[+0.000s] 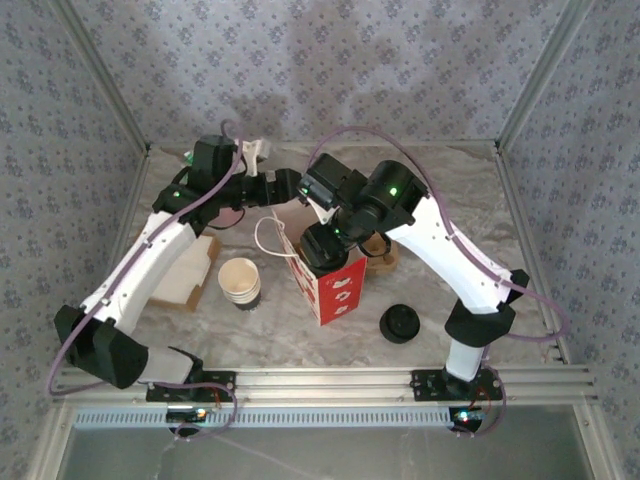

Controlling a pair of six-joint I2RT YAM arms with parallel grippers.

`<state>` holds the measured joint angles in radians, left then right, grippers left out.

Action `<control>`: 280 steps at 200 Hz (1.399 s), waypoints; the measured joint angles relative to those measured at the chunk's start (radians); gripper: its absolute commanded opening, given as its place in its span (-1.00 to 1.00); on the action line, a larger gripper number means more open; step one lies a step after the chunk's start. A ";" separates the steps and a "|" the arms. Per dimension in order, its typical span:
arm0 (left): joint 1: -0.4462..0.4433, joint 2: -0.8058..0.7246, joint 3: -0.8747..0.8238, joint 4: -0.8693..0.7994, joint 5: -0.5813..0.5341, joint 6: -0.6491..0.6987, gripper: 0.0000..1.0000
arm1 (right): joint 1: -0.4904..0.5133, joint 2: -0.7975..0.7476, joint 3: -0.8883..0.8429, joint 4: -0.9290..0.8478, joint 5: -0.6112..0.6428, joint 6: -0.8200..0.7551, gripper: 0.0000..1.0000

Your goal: Pack the takeout coffee

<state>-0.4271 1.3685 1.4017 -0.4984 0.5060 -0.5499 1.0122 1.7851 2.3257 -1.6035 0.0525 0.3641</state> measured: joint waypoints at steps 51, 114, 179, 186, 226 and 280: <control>0.087 0.023 0.018 -0.027 -0.040 0.002 0.86 | -0.013 0.039 -0.005 0.000 -0.004 0.000 0.23; 0.073 0.187 0.028 0.014 0.000 -0.014 0.86 | -0.034 0.083 -0.045 0.000 -0.003 0.000 0.23; 0.022 0.167 -0.044 0.093 0.025 -0.048 0.86 | -0.036 0.083 -0.110 0.000 -0.003 0.001 0.23; 0.019 0.158 -0.056 0.095 0.025 -0.054 0.85 | -0.035 0.082 -0.117 0.000 -0.003 0.001 0.23; -0.020 0.093 -0.114 0.113 0.015 -0.085 0.86 | -0.021 0.071 -0.148 0.000 0.005 0.001 0.22; -0.047 -0.016 -0.166 0.135 -0.010 -0.120 0.87 | 0.001 0.007 -0.206 -0.001 0.000 0.003 0.22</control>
<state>-0.4740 1.3529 1.2358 -0.3634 0.4965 -0.6697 1.0134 1.7924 2.1201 -1.6043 0.0525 0.3672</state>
